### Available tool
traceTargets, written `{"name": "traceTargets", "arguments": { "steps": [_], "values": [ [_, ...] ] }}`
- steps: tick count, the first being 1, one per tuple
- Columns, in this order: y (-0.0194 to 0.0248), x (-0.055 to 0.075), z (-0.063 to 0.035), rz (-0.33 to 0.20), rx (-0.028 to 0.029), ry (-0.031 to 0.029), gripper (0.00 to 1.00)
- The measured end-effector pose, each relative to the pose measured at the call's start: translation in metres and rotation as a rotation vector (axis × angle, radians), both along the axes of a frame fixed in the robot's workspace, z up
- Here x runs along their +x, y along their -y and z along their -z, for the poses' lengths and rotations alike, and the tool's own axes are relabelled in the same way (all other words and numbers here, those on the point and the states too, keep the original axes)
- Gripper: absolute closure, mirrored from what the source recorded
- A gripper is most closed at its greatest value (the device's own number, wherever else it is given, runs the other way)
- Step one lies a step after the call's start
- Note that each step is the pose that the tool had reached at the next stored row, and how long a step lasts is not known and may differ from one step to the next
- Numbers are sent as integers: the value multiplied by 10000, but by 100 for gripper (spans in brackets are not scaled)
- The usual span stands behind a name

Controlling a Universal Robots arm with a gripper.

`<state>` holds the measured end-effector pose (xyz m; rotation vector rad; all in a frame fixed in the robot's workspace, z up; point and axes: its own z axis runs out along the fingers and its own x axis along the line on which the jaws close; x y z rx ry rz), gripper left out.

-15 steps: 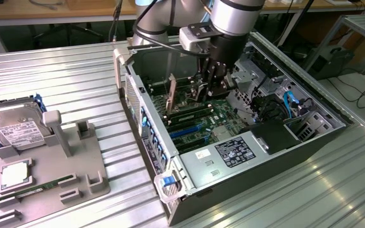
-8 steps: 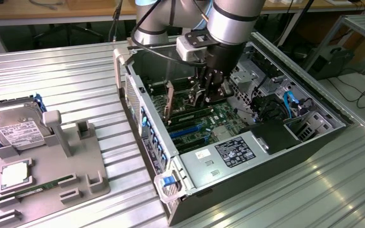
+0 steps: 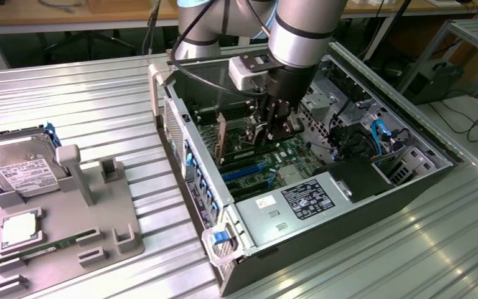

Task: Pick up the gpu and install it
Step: 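Insert the gpu into the slot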

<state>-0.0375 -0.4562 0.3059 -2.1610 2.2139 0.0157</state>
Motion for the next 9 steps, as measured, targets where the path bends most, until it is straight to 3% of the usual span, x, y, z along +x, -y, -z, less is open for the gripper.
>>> {"name": "traceTargets", "arguments": {
  "steps": [4,9],
  "values": [
    [15,-17,55,-40,21,6,73],
    [132,-27,94,-44,26,6,73]
  ]
}}
